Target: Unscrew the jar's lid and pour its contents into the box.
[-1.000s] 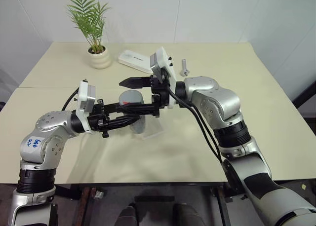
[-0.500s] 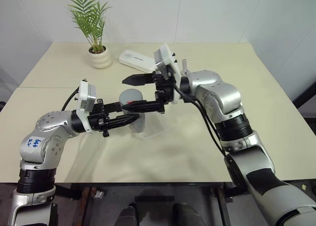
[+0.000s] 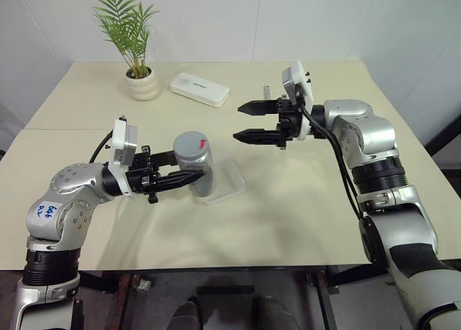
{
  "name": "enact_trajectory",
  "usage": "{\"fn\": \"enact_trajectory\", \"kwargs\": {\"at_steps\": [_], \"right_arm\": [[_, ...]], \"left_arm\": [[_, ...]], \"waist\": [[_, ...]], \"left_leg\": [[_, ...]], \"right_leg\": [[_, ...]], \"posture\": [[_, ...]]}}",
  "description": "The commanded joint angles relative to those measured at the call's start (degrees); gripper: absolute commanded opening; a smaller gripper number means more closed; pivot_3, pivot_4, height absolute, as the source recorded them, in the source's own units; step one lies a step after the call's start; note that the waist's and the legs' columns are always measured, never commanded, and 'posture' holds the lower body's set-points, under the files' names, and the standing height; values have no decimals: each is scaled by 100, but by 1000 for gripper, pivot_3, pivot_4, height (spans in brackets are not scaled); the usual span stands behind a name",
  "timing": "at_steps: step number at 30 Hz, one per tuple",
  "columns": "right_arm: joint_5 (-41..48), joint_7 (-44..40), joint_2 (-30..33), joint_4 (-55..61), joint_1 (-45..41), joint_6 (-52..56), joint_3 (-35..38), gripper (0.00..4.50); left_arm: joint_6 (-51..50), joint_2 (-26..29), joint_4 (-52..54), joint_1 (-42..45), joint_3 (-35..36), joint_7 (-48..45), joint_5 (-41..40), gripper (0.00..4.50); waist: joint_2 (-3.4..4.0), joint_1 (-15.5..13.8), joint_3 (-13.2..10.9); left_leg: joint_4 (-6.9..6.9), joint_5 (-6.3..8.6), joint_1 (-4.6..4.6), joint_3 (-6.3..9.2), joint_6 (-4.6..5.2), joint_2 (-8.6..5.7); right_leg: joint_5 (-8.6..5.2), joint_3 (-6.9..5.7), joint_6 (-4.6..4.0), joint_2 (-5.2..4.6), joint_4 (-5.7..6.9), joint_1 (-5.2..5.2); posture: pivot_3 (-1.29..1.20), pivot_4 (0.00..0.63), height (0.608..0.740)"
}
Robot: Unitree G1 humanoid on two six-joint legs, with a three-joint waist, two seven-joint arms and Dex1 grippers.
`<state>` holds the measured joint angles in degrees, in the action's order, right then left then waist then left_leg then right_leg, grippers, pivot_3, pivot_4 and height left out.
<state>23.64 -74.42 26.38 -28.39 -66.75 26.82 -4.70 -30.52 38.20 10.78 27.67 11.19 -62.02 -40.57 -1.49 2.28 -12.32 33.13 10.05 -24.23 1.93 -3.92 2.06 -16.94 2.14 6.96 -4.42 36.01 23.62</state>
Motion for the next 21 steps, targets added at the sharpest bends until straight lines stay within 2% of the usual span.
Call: {"fn": "enact_trajectory", "kwargs": {"at_steps": [1,6,11,15,21], "right_arm": [[460,-276,90,536,-57,386,289,4457],[900,131,-366,1710,111,999,210,4457],[904,711,-922,2619,406,1270,-170,4457],[774,1083,-1261,2916,504,1273,-496,4457],[525,1354,-1424,2752,433,1081,-700,4457]], "left_arm": [[42,104,205,-27,107,-34,-123,1874],[21,144,152,-4,55,-4,-68,1874],[28,115,123,36,-30,24,-17,1874],[29,118,101,74,-75,30,-11,1874],[-3,138,112,89,-97,23,-32,1874]], "waist": [[0,-2,0],[0,17,0],[0,15,0],[0,5,0],[0,-22,0]], "left_leg": [[1,0,0,0,0,0],[1,0,1,0,0,0],[6,0,1,0,0,1],[10,0,0,0,0,1],[11,0,0,0,0,1]], "right_leg": [[0,0,0,0,0,0],[0,1,1,0,2,0],[1,2,1,0,6,-1],[2,3,2,0,8,-1],[2,3,2,0,8,-1]], "posture": [[0,150,740],[0,150,740],[0,150,740],[0,150,740],[0,150,740]]}}
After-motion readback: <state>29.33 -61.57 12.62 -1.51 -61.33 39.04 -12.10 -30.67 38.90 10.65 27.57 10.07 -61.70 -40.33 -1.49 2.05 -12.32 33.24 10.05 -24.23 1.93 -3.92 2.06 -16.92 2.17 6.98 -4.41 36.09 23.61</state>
